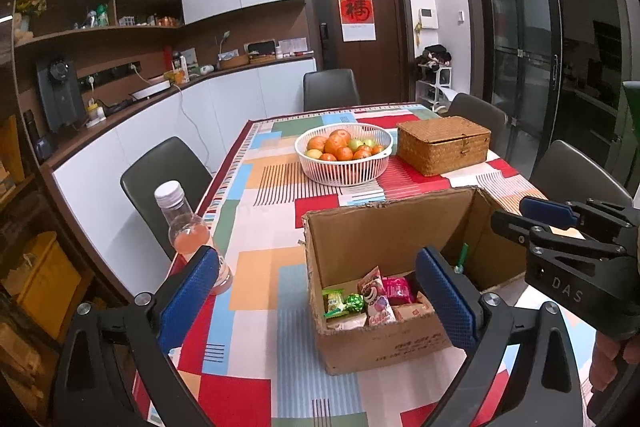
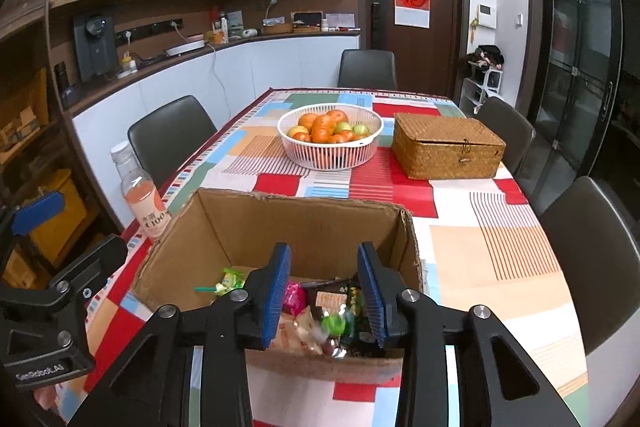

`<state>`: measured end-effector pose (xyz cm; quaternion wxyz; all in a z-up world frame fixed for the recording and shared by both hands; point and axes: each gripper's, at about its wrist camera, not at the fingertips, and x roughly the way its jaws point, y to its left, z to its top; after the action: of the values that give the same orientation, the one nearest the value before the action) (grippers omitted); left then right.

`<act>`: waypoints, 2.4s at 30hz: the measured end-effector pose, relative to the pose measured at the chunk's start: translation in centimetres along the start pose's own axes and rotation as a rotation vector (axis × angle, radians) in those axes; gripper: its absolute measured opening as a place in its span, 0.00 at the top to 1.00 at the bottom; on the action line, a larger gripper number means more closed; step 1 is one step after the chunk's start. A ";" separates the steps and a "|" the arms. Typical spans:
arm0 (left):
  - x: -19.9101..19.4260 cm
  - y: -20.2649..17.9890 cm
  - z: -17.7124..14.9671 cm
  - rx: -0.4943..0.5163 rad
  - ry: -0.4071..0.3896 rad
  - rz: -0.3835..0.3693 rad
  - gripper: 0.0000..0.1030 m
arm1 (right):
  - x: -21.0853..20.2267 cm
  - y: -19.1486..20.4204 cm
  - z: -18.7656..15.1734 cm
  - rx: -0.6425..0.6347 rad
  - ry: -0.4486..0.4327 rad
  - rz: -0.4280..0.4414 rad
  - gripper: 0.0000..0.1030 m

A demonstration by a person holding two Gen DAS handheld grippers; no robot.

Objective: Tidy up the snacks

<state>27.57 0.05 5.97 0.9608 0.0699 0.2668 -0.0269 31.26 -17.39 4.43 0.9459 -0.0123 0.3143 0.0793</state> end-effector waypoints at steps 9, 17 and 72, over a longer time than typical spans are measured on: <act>-5.0 -0.1 -1.5 -0.002 -0.055 0.011 0.00 | -5.1 0.6 -2.8 -0.021 -0.043 -0.018 0.55; -8.9 -0.6 -3.3 0.002 -0.078 0.005 0.00 | -9.9 0.9 -5.0 -0.022 -0.091 -0.047 0.40; -15.8 -1.0 -6.7 -0.004 -0.117 0.011 0.00 | -16.6 1.3 -10.1 0.008 -0.138 -0.069 0.18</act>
<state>10.49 0.25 8.33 0.9751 0.0678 0.2097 -0.0251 11.95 -19.16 6.31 0.9675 -0.0140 0.2482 0.0460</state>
